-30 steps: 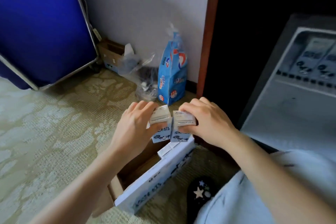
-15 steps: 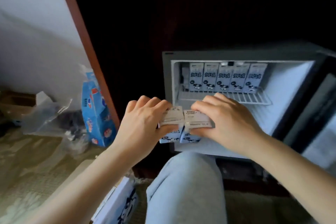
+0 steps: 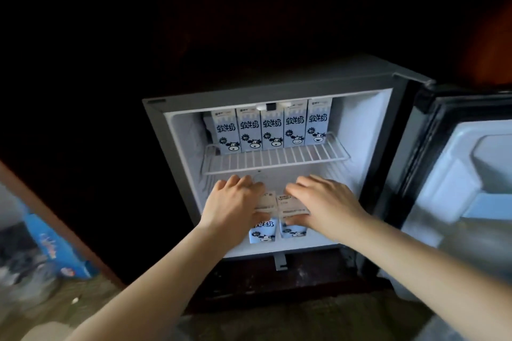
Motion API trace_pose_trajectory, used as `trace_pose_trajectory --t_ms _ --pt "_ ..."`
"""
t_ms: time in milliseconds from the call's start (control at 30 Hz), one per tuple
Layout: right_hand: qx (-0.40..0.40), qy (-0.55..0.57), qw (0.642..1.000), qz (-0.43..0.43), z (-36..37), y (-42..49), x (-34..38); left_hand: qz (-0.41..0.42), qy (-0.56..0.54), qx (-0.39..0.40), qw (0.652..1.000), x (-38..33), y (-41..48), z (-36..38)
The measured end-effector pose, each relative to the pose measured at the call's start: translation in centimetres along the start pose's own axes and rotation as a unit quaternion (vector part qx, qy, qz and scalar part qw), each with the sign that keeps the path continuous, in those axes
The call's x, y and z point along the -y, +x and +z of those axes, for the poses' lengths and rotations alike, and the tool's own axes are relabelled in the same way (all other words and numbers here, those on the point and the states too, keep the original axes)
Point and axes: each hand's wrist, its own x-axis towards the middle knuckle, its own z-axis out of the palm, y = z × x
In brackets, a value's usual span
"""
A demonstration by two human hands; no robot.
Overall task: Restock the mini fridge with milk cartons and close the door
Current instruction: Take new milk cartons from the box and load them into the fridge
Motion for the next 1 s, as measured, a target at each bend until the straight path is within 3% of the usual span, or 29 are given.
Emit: trace_pose_trajectory --t_ms 200,500,833,1000 --pt "0.038 0.057 0.997 0.038 5.8 2.5 -1.4 -0.062 -0.138 0.08 0.985 0.9 2.7 5.6" --pt "0.1 0.152 0.979 0.09 12.8 4.8 -2.5 -0.16 -0.24 0.095 0.953 1.0 4.1 13.8" --pt "0.019 0.232 0.957 0.172 16.7 6.1 -1.9 -0.251 -0.338 0.032 0.906 1.3 4.4 16.9" --pt "0.016 0.322 0.909 0.263 18.3 6.0 -1.7 -0.303 -0.408 0.016 0.861 0.7 3.4 18.8"
